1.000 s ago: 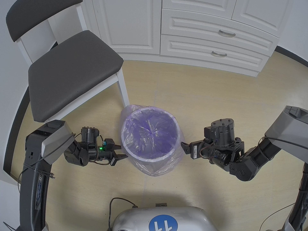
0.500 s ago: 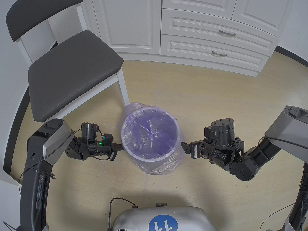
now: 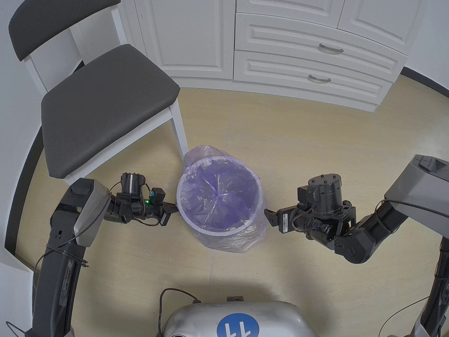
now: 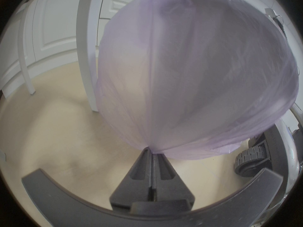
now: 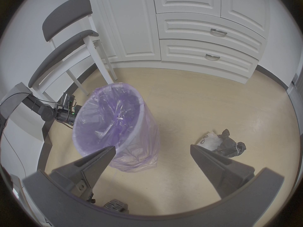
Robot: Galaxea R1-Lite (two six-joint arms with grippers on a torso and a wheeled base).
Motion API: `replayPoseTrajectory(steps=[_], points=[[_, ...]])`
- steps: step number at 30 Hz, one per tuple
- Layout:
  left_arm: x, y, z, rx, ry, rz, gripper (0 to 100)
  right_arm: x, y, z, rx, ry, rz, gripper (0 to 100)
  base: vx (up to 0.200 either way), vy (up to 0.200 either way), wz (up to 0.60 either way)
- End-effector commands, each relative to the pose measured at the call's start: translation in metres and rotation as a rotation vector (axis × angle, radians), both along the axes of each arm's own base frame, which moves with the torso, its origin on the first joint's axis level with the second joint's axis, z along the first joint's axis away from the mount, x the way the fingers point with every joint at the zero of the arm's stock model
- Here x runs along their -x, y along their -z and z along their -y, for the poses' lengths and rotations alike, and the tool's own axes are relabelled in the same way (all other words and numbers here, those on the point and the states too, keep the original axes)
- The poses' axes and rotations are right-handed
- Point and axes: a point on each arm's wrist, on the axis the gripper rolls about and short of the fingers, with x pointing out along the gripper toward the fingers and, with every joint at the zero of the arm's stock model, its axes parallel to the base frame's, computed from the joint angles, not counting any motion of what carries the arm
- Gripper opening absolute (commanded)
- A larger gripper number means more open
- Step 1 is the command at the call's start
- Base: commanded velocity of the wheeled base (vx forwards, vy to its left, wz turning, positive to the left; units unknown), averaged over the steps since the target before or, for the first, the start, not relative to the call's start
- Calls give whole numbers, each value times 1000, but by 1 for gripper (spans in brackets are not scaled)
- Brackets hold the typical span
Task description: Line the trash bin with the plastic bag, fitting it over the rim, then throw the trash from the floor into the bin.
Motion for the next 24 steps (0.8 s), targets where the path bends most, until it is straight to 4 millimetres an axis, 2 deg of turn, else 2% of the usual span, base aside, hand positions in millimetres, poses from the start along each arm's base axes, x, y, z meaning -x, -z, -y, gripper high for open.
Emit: replayPoseTrajectory(steps=[1, 8, 11, 16, 19, 21, 22, 24], points=[[3, 22, 2, -4, 4, -41, 0, -2, 6, 1, 11, 1, -11, 100, 0, 0, 0], [9, 29, 4, -15, 14, -62, 0, -2, 5, 2, 10, 3, -10, 100, 0, 0, 0], [15, 29, -2, -20, 8, -72, 0, -2, 4, 2, 10, 2, -7, 100, 0, 0, 0], [35, 3, -12, -20, -6, -48, 0, 0, -1, 3, 9, -4, 3, 100, 0, 0, 0], [48, -6, -14, -17, -9, -21, 0, 3, -2, 3, 8, -14, 0, 100, 0, 0, 0], [52, -4, -14, -17, -9, -12, 0, 5, -4, 3, 13, -19, 3, 100, 0, 0, 0], [53, -3, -14, -17, -9, -12, 100, 6, -4, 3, 16, -21, 1, 100, 0, 0, 0], [54, -3, -14, -17, -9, -15, 100, 7, -4, 3, 19, -24, 2, 100, 0, 0, 0]])
